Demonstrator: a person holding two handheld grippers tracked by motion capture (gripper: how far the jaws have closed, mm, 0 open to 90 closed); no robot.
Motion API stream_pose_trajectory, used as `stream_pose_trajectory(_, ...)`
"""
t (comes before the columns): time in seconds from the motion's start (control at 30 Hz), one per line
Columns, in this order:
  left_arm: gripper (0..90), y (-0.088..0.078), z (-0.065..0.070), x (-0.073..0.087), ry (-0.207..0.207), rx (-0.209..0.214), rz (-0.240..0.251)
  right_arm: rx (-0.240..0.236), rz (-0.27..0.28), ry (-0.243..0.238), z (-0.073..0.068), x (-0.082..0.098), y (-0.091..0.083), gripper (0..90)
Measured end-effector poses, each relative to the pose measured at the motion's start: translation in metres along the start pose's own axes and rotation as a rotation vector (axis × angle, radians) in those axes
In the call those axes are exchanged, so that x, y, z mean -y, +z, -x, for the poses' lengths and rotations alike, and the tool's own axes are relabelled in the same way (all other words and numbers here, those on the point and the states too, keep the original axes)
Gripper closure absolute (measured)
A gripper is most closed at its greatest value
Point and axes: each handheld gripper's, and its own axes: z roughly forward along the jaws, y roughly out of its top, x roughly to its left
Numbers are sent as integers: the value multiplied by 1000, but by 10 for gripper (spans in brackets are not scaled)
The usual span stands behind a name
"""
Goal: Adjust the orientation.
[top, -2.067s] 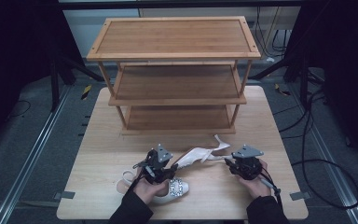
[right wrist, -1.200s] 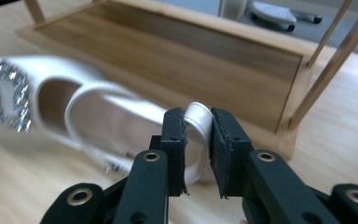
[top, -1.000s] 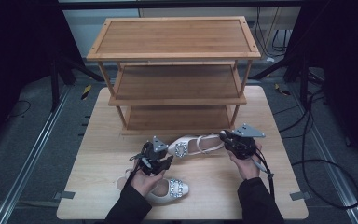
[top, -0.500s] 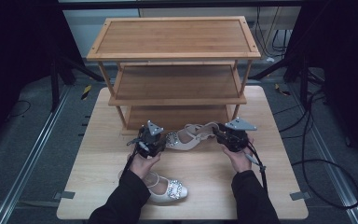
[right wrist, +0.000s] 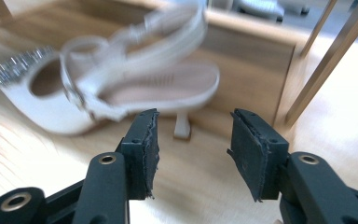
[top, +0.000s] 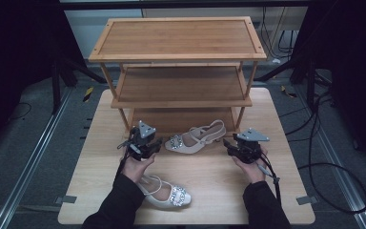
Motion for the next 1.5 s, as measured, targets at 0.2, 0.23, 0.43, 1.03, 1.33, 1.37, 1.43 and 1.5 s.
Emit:
stream_pose_trajectory(0.2,591,-36,-13,7,-18,-13,67,4,-66,-17,-6,7,27,537)
stream_pose_trajectory(0.23,587,-42,-18,11,-24,-21,74,2,-75,-15,-7,7,32,544)
stream_pose_trajectory(0.43,541,-74,-60,51,-118,-120,96,25,-109,-13,-7,4,57,595)
stream_pose_trajectory(1.03,513,-73,-102,101,-212,-218,46,-27,-158,-6,-5,3,59,814)
stream_pose_trajectory(1.33,502,-73,-101,109,-205,-215,19,-93,-199,-67,-21,17,19,809)
stream_pose_trajectory(1.37,496,-73,-101,111,-204,-212,19,-107,-205,-72,-24,19,14,809)
stream_pose_trajectory(1.43,489,-74,-101,113,-209,-207,16,-133,-206,-73,-30,24,7,808)
stream_pose_trajectory(1.5,485,-74,-101,116,-214,-202,11,-151,-215,-86,-37,27,1,810)
